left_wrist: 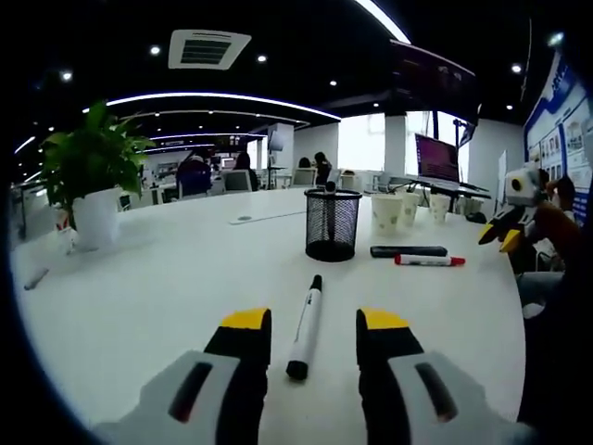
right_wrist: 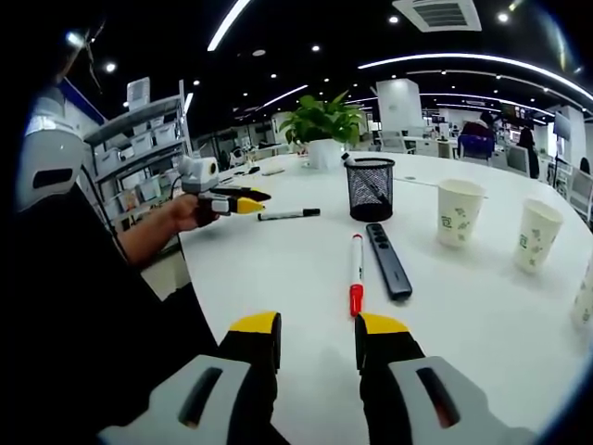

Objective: Place the scattered laser pointers and whiteboard markers into the pen holder and stack the scattered paper cups together

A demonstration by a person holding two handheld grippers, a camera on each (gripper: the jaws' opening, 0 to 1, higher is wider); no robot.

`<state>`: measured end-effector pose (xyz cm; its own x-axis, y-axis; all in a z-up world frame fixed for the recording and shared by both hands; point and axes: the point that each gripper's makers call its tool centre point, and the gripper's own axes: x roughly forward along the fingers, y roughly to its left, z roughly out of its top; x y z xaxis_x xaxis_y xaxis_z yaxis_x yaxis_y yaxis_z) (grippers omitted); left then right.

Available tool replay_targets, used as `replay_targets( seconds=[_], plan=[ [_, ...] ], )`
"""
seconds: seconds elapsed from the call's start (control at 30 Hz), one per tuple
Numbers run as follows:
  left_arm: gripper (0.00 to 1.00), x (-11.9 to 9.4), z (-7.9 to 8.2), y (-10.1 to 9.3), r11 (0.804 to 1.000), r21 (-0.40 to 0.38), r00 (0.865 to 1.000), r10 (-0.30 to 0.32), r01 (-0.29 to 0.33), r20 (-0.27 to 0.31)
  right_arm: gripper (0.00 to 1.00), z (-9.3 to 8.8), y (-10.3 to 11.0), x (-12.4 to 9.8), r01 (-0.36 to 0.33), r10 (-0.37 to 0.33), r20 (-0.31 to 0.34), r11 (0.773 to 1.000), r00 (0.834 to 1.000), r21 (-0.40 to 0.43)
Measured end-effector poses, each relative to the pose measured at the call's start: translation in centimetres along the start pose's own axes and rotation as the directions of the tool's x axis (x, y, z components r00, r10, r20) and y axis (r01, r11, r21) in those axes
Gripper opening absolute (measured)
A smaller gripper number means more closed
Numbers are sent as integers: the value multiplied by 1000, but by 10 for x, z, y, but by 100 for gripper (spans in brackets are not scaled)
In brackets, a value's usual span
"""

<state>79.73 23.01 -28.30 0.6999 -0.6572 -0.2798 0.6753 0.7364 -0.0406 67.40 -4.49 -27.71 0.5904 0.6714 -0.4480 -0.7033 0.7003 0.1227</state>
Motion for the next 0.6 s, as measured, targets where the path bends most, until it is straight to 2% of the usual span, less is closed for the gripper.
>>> replay_targets(
  seconds=[0.6],
  plan=[
    [36, 8, -11, 3, 1000, -4, 1000, -4, 4, -21, 35, -2, -1, -1, 3, -3, 0, 1000, 1000, 4]
  ],
)
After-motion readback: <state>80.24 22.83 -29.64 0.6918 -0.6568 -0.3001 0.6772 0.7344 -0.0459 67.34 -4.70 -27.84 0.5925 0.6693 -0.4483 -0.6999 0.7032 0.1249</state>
